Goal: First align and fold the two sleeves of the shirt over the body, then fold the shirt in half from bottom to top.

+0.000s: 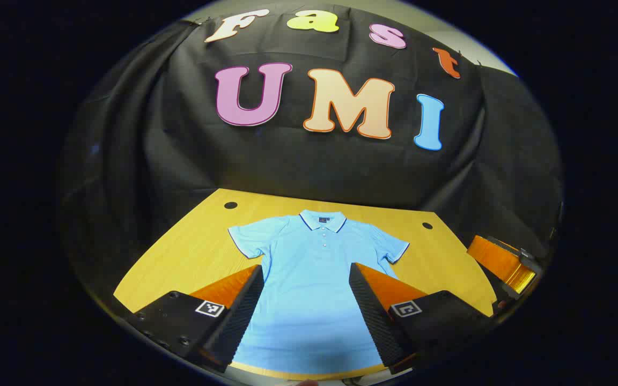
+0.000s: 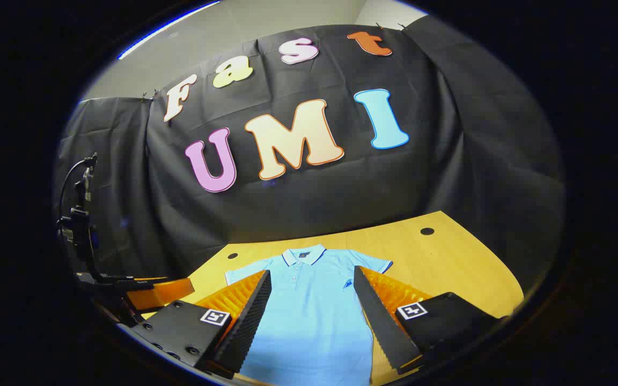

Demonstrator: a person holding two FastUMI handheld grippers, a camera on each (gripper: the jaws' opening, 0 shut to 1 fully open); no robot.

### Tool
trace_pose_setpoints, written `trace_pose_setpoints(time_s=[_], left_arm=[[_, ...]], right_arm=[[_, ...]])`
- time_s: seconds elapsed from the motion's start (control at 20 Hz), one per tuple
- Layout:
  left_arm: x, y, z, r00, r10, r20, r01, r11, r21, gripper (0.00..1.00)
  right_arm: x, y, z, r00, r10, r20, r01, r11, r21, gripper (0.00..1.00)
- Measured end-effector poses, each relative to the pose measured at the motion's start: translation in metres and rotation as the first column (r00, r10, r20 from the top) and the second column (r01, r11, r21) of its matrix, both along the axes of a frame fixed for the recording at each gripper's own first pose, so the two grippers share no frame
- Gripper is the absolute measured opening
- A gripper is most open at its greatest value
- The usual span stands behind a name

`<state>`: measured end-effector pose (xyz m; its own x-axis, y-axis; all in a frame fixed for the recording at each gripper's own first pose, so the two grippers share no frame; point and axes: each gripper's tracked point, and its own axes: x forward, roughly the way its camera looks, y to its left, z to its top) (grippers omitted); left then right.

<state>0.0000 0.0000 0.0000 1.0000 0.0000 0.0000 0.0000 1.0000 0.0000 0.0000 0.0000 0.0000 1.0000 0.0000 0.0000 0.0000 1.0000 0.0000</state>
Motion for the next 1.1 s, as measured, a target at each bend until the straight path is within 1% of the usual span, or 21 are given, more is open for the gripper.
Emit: trace_pose_setpoints(time_s=[0.2,0.5,0.85,1.0,1.1], left_arm=[[0.002,0.002,-0.005,1.0,0.016,-0.021,-0.016,1.0,-0.027,0.96],[0.007,0.0,-0.013,0.999,0.008,-0.054,-0.011,0.998,-0.06,0.96],[0.011,0.004,-0.024,0.995,0.015,-0.095,-0.023,0.996,-0.083,0.96],[0.012,0.009,-0.029,0.993,0.031,-0.11,-0.041,0.995,-0.091,0.96],[0.011,0.012,-0.031,0.993,0.041,-0.115,-0.053,0.993,-0.103,0.96]], right_arm=[[0.011,-0.001,-0.005,0.999,0.001,-0.033,-0.001,1.0,-0.002,0.97],[0.02,-0.006,-0.011,0.998,-0.008,-0.069,0.007,1.0,-0.003,0.97],[0.028,-0.012,-0.022,0.995,-0.016,-0.103,0.013,0.999,-0.033,0.97],[0.043,-0.017,-0.027,0.99,-0.012,-0.139,0.009,1.0,-0.026,0.97],[0.064,-0.03,-0.029,0.987,-0.023,-0.162,0.02,1.0,-0.018,0.97]])
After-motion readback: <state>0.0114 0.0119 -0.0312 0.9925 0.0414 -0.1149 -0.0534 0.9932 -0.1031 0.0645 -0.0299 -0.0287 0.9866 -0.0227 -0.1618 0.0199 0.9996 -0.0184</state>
